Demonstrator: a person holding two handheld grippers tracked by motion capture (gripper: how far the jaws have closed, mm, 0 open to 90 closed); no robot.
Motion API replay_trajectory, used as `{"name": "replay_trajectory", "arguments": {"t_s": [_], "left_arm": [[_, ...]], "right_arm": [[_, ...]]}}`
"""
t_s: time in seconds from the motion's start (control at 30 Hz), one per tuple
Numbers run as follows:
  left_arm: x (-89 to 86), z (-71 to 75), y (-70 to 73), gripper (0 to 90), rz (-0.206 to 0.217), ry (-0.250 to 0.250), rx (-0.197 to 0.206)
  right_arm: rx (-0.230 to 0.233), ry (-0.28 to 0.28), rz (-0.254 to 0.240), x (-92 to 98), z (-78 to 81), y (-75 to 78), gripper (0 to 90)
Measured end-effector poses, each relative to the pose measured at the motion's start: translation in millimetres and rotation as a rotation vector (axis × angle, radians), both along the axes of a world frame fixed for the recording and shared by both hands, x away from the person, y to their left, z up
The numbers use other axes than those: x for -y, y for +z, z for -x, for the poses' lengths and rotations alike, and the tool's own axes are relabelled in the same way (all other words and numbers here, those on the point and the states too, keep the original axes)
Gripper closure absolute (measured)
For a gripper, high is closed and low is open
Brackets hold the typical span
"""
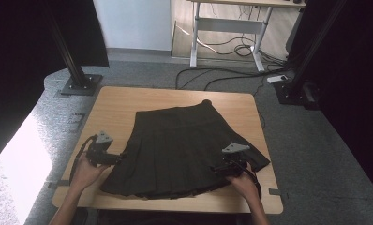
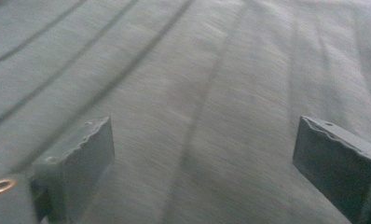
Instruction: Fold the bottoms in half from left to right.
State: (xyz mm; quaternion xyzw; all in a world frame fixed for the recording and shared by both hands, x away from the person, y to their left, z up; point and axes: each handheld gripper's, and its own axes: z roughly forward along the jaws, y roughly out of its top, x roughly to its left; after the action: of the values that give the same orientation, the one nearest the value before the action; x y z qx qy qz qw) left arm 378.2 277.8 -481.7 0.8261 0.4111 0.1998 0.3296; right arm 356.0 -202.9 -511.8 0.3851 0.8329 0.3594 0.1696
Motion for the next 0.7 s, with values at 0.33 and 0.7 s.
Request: {"name": "replay_trajectory", "arguments": {"t_s": [0.33, 0.7], "left_arm": [[0.7, -48.6, 6.0, 9.0, 0.002, -0.007, -0.036], [7.8, -83.4, 5.5, 5.4, 0.030, -0.007, -0.047]], "right_arm": [[0.005, 0.104, -0.031, -38.9, 7.9, 16.8, 2.0], [-0.028, 0.276, -0.038, -118.0, 9.6, 14.2, 2.8]]}}
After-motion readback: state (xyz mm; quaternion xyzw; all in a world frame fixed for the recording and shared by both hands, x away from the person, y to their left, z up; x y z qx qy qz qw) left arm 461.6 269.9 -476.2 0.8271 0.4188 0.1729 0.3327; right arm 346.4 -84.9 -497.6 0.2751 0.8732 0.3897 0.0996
